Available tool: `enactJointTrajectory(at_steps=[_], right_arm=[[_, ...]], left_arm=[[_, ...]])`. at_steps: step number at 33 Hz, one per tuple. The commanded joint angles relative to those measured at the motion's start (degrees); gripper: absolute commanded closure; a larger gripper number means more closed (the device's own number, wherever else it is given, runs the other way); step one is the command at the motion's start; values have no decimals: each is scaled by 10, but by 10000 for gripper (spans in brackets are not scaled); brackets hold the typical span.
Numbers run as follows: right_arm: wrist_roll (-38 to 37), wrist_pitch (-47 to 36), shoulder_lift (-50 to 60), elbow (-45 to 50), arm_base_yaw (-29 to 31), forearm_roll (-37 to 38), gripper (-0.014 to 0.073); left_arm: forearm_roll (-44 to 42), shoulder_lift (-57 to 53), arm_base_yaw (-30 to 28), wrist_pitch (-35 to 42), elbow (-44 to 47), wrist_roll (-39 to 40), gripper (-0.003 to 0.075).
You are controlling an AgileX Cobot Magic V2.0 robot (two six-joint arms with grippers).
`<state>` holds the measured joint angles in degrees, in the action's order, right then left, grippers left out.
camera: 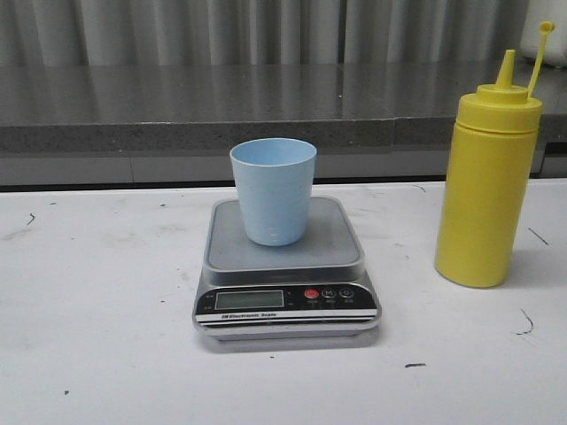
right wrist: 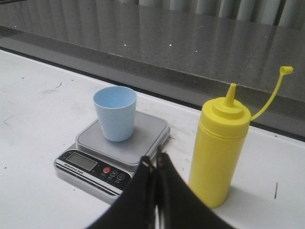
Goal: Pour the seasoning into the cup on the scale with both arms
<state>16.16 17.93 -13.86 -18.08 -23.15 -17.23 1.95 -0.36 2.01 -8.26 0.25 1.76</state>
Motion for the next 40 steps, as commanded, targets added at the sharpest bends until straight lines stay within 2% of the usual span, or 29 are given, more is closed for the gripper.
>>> enactJointTrajectory(at_steps=[1, 18, 22, 26, 31, 35, 40], right_arm=[[5, -43, -4, -21, 2, -1, 706], [6, -45, -4, -21, 2, 0, 706], [6, -75, -3, -9, 2, 11, 706], [3, -156, 1, 42, 8, 48, 706], [-58, -240, 22, 115, 68, 80, 706], [-128, -226, 60, 146, 144, 129, 706], [-137, -173, 122, 178, 196, 144, 706]], left_arm=[[5, -10, -1, 50, 14, 7, 740], [5, -10, -1, 50, 14, 7, 740], [5, -10, -1, 50, 14, 7, 740], [5, -10, -1, 50, 14, 7, 740], [5, -10, -1, 50, 14, 7, 740], [5, -10, -1, 50, 14, 7, 740], [5, -9, -1, 50, 14, 7, 740]])
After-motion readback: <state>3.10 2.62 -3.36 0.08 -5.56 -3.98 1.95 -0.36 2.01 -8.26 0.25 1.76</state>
